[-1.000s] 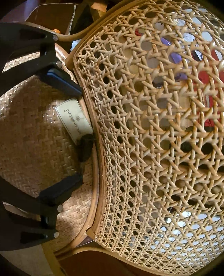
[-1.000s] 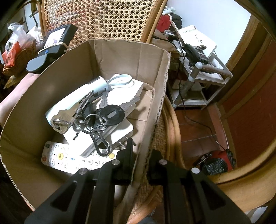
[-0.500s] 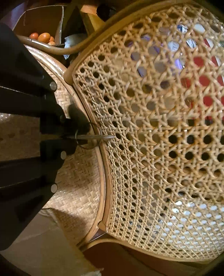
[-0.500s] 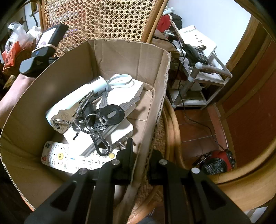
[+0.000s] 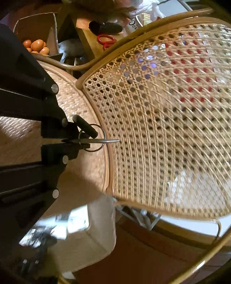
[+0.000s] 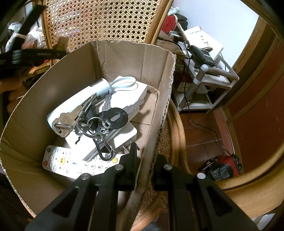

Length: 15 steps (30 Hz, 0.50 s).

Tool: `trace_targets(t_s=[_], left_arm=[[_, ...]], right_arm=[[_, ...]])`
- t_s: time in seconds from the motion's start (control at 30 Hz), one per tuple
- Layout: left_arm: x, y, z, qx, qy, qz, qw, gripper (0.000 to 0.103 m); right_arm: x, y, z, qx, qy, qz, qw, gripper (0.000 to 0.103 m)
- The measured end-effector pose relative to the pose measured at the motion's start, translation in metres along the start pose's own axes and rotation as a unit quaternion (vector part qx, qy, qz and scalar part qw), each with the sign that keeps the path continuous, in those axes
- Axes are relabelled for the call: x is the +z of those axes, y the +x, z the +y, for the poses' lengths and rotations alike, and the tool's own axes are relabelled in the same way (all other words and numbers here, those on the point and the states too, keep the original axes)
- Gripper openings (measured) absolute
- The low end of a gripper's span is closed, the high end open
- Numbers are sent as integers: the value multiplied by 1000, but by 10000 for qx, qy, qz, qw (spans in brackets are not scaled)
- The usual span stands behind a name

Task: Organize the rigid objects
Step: 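Carry the tagged key with the left gripper into the box and release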

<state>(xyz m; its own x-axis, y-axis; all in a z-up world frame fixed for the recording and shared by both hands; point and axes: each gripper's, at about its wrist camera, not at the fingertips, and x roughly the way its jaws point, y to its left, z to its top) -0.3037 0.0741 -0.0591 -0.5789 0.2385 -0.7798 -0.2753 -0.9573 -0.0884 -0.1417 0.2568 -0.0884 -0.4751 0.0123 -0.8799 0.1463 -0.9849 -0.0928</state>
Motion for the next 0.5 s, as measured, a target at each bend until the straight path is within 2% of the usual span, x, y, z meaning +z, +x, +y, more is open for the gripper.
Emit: trace_targets(t_s=[0.07,0.17,0.3,0.5], left_arm=[[3,-23,-10,-148,33,-94,9998,3],[3,-56,-45,-230,315,-267,9989,3],[-16,-92,-86,-520,620,-409,9959,3],[-43,-78,-121,-840,822,-104,9930,3]], right_arm=[[1,0,0,-1,2,3,10000,16],[1,0,1,-3,3,-1,10000,16],[5,2,-1,25,-10,-29,10000,16],[9,5,2,51,-38,-47,10000,15]])
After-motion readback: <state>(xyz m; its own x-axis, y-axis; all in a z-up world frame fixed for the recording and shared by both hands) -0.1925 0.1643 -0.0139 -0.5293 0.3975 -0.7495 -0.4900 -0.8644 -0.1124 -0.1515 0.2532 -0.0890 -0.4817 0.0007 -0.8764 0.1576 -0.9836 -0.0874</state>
